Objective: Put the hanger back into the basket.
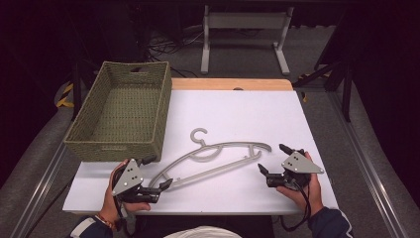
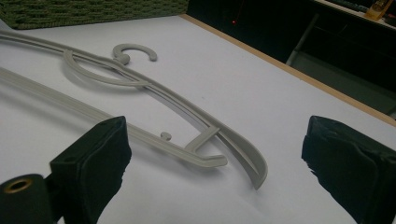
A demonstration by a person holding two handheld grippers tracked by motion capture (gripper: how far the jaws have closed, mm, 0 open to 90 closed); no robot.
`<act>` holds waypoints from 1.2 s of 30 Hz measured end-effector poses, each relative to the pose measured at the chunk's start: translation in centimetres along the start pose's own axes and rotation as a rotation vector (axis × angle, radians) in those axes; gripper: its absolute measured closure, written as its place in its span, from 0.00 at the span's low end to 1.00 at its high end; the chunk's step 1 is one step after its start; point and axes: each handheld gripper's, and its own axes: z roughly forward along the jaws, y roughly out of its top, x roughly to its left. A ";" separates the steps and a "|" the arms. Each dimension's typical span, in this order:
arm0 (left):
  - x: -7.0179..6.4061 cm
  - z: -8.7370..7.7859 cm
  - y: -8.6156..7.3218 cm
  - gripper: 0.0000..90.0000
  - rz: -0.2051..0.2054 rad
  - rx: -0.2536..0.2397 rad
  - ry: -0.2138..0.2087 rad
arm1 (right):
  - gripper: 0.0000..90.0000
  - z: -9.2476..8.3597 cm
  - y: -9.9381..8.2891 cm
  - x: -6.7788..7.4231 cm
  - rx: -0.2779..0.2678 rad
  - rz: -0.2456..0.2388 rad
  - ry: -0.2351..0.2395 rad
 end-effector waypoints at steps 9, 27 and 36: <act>0.8 2.0 -1.3 0.34 -0.083 0.188 -0.008 | 0.09 -0.1 0.1 0.0 -0.001 -0.004 -0.002; 3.7 4.7 -2.4 0.57 -0.230 0.351 -0.003 | 0.09 0.3 0.0 0.3 0.029 -0.024 0.015; 4.0 5.8 -1.7 0.75 -0.230 0.422 -0.074 | 0.10 0.4 -0.1 0.3 0.044 -0.020 0.020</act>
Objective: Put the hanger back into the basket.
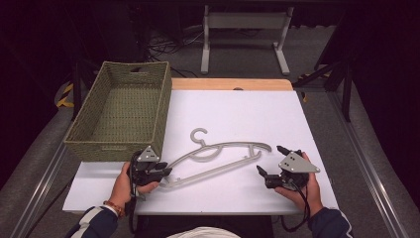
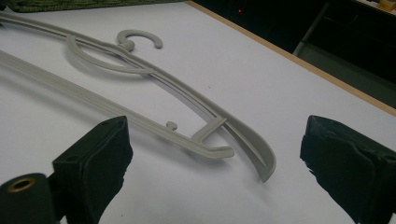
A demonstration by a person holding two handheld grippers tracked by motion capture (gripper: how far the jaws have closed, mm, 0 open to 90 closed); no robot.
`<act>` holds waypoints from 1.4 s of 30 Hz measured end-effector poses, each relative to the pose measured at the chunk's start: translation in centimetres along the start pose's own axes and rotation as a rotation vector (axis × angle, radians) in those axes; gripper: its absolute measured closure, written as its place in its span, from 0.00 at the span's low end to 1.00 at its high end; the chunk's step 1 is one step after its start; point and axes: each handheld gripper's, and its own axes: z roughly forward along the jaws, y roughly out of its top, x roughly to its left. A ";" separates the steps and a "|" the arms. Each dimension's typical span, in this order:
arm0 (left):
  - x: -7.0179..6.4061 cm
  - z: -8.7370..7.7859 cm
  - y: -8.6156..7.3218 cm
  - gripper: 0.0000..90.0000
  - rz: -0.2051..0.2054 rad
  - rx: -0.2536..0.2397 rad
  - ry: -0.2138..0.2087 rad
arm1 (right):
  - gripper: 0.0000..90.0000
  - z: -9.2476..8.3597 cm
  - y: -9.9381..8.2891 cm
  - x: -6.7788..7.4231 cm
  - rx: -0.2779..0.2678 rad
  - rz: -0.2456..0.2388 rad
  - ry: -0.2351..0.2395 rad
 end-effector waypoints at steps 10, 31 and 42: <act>-0.1 0.6 0.9 0.78 0.014 0.072 0.021 | 0.10 0.1 -0.1 0.0 0.009 -0.004 0.009; -0.9 0.9 3.3 0.82 0.081 0.268 0.016 | 0.10 0.4 -0.2 0.0 0.030 0.002 0.028; -1.4 1.7 4.1 0.81 0.111 0.267 0.045 | 0.10 0.6 -0.2 0.0 0.044 0.005 0.039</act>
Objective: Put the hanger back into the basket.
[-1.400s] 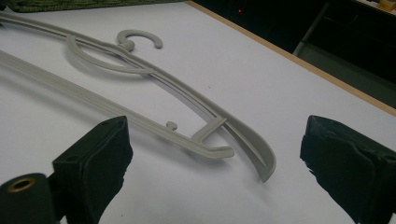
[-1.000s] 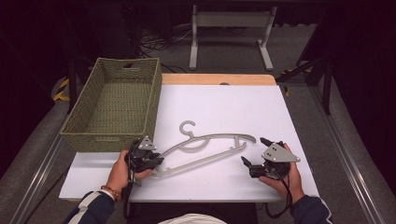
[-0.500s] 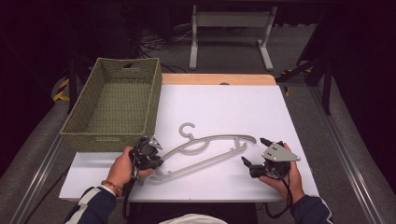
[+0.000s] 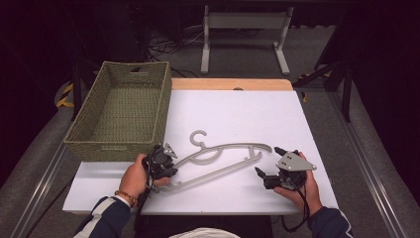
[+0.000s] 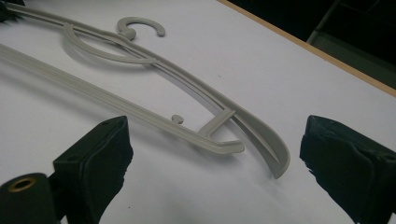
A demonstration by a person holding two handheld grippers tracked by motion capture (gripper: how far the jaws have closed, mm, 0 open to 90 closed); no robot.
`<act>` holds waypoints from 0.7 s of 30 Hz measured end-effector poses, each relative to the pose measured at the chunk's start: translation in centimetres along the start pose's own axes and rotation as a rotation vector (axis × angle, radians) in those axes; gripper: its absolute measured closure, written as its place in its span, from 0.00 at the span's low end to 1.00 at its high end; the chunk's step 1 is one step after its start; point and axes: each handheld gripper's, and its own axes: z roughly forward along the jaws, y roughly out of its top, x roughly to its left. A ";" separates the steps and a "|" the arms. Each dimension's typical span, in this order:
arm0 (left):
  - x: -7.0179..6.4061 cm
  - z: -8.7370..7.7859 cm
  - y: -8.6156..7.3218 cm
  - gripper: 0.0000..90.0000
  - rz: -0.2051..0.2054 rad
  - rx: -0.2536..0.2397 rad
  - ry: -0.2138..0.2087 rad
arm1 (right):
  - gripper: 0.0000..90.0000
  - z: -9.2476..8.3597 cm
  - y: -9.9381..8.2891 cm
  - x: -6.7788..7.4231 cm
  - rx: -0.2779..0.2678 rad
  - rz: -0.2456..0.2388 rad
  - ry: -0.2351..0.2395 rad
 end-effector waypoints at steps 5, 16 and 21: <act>-0.4 0.1 0.1 0.88 0.015 0.000 0.016 | 0.10 0.0 0.0 0.0 0.001 0.005 0.001; -1.5 0.3 -0.4 0.92 0.061 -0.075 0.105 | 0.10 -0.7 0.1 -0.5 -0.031 0.009 -0.044; -2.2 0.2 -0.6 0.92 0.080 -0.118 0.155 | 0.10 -1.6 0.2 -1.3 -0.079 0.042 -0.114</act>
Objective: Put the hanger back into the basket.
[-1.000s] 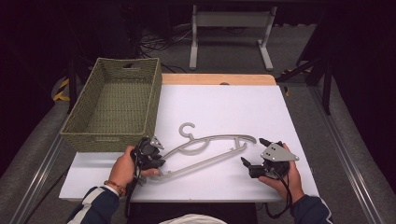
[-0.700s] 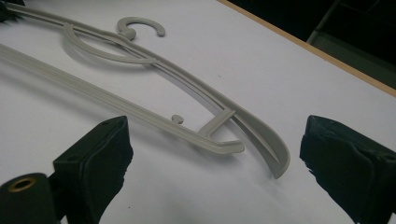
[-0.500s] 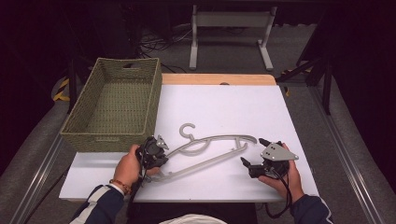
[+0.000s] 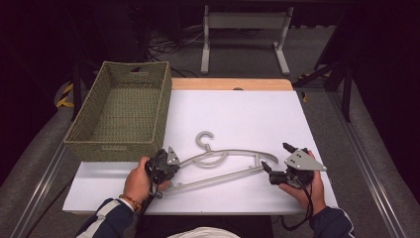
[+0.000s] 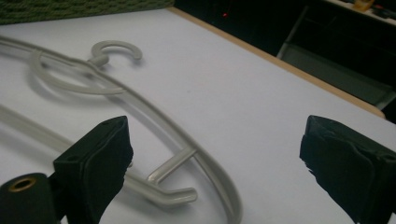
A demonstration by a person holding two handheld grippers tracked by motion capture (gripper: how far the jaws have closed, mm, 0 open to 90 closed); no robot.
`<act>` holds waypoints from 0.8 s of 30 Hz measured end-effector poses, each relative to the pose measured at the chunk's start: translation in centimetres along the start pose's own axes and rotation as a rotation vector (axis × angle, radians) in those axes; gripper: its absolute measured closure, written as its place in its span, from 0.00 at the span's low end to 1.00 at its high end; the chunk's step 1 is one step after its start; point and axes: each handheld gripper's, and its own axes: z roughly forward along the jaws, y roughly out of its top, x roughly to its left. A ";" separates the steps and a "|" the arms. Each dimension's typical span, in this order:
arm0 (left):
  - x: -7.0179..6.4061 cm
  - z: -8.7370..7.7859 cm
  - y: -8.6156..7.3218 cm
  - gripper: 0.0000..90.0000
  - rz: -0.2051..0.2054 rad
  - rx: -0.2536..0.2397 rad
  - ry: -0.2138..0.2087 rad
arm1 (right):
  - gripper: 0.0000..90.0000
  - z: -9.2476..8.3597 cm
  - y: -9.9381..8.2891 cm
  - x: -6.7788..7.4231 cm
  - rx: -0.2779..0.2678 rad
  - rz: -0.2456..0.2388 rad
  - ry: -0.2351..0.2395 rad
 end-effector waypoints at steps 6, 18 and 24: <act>-0.3 -1.1 0.0 0.92 0.022 -0.098 0.071 | 0.11 -1.3 0.1 -1.6 -0.070 0.051 -0.143; -0.4 -3.8 0.0 0.92 0.045 -0.266 0.168 | 0.11 -2.6 -0.1 -3.2 -0.133 0.126 -0.280; 0.4 -5.4 -0.4 0.92 0.014 -0.329 0.182 | 0.11 -2.9 -0.1 -3.6 -0.151 0.196 -0.260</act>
